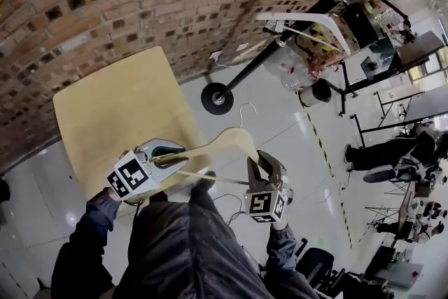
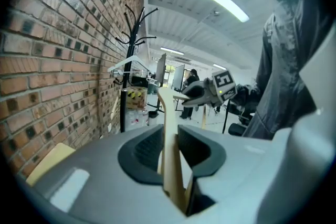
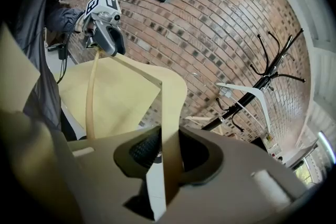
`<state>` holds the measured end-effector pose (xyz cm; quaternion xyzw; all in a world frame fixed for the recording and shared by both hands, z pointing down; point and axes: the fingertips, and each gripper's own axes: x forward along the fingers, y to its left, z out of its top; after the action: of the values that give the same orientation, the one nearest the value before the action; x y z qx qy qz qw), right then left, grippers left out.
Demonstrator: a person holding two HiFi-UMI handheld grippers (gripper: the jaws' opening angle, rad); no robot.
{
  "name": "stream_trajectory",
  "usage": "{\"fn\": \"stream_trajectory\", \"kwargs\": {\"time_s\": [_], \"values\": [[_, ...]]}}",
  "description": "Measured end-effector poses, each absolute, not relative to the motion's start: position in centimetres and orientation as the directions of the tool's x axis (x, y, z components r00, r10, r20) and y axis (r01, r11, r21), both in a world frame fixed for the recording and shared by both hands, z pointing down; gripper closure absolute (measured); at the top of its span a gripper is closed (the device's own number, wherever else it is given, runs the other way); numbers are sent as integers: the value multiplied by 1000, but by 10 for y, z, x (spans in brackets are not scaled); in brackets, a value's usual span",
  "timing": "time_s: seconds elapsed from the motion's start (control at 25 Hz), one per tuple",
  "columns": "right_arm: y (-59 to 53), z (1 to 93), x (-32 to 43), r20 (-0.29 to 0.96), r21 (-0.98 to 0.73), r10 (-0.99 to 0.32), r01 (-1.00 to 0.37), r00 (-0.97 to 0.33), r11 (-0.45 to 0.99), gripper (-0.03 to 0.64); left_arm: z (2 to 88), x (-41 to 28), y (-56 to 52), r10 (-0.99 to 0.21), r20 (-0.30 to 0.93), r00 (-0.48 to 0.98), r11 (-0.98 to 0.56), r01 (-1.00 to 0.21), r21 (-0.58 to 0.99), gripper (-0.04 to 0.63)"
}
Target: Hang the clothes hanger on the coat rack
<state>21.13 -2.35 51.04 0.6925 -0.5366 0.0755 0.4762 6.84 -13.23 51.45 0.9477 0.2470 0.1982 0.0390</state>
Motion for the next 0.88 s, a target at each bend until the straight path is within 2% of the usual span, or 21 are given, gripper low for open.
{"fn": "stream_trajectory", "kwargs": {"time_s": [0.28, 0.56, 0.68, 0.8, 0.88], "values": [[7, 476, 305, 528, 607, -755, -794, 389, 15, 517, 475, 156, -94, 415, 367, 833, -905, 420, 69, 508], [34, 398, 408, 394, 683, -818, -729, 418, -43, 517, 400, 258, -65, 366, 291, 884, -915, 399, -62, 508], [41, 366, 433, 337, 713, -835, -697, 435, -76, 517, 373, 283, -60, 382, 246, 891, -906, 414, -93, 511], [44, 340, 450, 317, 712, -845, -697, 431, -88, 517, 343, 301, -60, 374, 208, 904, -907, 403, -122, 547], [39, 326, 459, 318, 717, -846, -693, 427, -80, 518, 321, 313, -63, 316, 234, 919, -898, 370, -240, 560]]}}
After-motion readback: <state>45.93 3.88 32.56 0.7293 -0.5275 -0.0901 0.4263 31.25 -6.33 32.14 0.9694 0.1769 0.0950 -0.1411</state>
